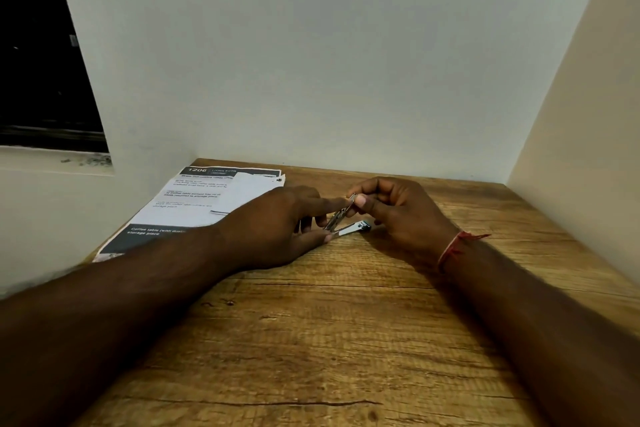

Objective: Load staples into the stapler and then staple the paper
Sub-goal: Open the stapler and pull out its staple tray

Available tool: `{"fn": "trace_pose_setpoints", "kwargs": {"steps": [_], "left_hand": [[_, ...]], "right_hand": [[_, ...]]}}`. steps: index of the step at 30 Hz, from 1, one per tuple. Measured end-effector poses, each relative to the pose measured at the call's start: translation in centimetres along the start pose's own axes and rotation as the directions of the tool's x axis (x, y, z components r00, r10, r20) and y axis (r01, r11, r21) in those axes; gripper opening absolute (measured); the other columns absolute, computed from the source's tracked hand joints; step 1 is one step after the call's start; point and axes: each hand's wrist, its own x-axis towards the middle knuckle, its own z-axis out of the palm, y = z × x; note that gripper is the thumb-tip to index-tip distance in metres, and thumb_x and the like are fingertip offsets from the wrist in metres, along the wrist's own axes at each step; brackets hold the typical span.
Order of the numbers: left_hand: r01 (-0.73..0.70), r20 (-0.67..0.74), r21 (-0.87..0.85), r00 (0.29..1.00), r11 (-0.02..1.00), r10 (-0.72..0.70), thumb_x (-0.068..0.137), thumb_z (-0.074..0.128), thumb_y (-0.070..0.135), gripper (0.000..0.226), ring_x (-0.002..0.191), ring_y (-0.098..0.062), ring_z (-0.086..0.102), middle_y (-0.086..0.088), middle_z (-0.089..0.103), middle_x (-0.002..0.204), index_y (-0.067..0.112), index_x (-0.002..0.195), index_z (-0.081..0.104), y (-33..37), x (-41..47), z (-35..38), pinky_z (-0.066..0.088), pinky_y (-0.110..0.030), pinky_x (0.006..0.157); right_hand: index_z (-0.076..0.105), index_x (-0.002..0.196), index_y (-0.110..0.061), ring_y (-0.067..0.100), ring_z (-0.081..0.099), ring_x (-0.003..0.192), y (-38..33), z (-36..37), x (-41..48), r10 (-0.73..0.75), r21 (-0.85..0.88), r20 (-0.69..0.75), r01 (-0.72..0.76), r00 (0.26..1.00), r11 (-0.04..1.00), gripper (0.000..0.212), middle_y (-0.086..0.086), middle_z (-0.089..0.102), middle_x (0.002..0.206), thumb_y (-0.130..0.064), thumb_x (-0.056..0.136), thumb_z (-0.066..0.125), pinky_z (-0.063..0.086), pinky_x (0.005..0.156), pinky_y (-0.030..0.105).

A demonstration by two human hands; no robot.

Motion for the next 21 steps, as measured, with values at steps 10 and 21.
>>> {"fn": "trace_pose_setpoints", "kwargs": {"steps": [10, 21], "left_hand": [[0.008, -0.029, -0.05, 1.0, 0.999, -0.01, 0.1, 0.083, 0.037, 0.044, 0.083, -0.01, 0.068, 0.017, 0.071, 0.103, 0.043, 0.143, 0.074, -0.17, 0.06, 0.17, 0.06, -0.035, 0.077], [0.019, -0.083, -0.071, 0.996, 0.997, -0.025, 0.094, 0.091, 0.034, 0.033, 0.082, -0.011, 0.072, 0.022, 0.07, 0.095, 0.036, 0.125, 0.08, 0.15, -0.06, 0.11, 0.061, -0.035, 0.075]], "right_hand": [[0.078, 0.111, -0.011, 0.007, 0.081, 0.097, -0.32, 0.09, -0.16, 0.032, -0.036, -0.015, -0.032, 0.999, 0.999, 0.01, 0.004, 0.087, 0.099, -0.013, 0.108, 0.069, 0.053, 0.089, 0.023], [0.077, 0.112, -0.01, 0.008, 0.081, 0.097, -0.42, 0.15, -0.16, 0.042, -0.072, -0.008, -0.043, 0.999, 0.996, 0.01, 0.003, 0.087, 0.098, -0.013, 0.108, 0.068, 0.055, 0.088, 0.021]]}}
